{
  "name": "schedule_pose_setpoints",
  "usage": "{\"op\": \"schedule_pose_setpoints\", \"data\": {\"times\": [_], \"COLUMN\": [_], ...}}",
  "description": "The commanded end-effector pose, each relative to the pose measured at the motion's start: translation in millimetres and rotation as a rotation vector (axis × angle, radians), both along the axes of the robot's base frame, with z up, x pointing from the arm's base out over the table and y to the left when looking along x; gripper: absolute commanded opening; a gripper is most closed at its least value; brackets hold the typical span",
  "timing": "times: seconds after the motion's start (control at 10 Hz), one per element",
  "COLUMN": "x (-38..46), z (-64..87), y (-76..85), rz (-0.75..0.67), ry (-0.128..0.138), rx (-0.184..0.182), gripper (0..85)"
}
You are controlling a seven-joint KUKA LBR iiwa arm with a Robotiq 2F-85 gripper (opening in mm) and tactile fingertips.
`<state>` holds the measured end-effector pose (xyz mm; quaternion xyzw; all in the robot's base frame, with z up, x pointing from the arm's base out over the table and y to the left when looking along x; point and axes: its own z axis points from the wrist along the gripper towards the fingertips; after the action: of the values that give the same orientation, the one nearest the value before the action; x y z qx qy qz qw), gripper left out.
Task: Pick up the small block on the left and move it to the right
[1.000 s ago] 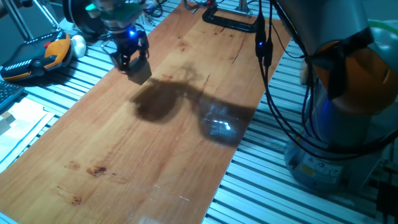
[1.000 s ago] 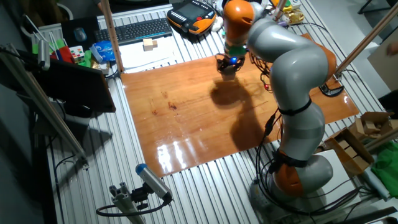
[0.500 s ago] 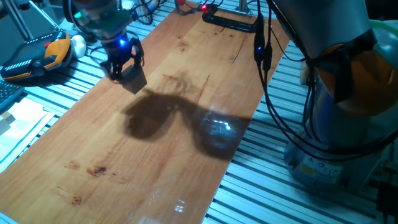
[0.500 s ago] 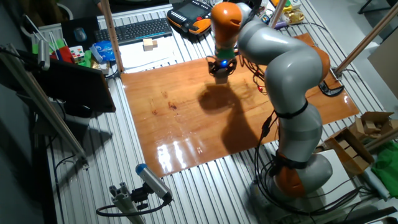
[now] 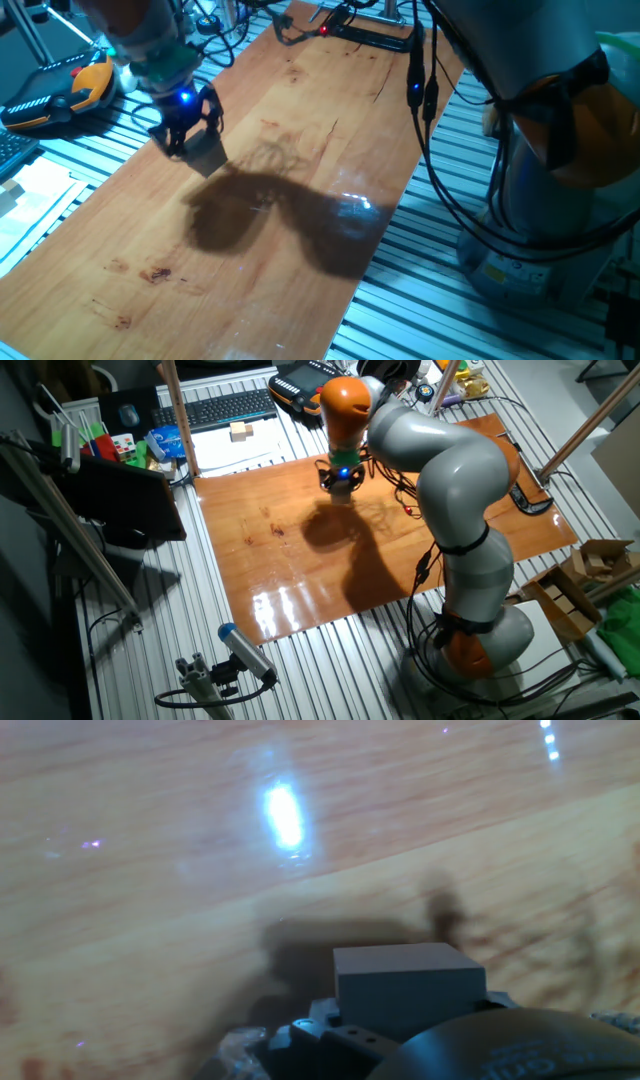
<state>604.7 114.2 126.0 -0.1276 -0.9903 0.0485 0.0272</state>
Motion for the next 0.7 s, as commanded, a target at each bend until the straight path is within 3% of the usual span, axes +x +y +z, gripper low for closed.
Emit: {"op": "schedule_pose_setpoints", "data": {"times": [0.0, 0.6], "x": [-0.6, -6.9], "z": [-3.6, -25.5], "y": [24.1, 34.5], "rz": [0.003, 0.003], "ry": [0.004, 0.015], "rx": [-0.006, 0.043], "gripper": [0.7, 1.0]}}
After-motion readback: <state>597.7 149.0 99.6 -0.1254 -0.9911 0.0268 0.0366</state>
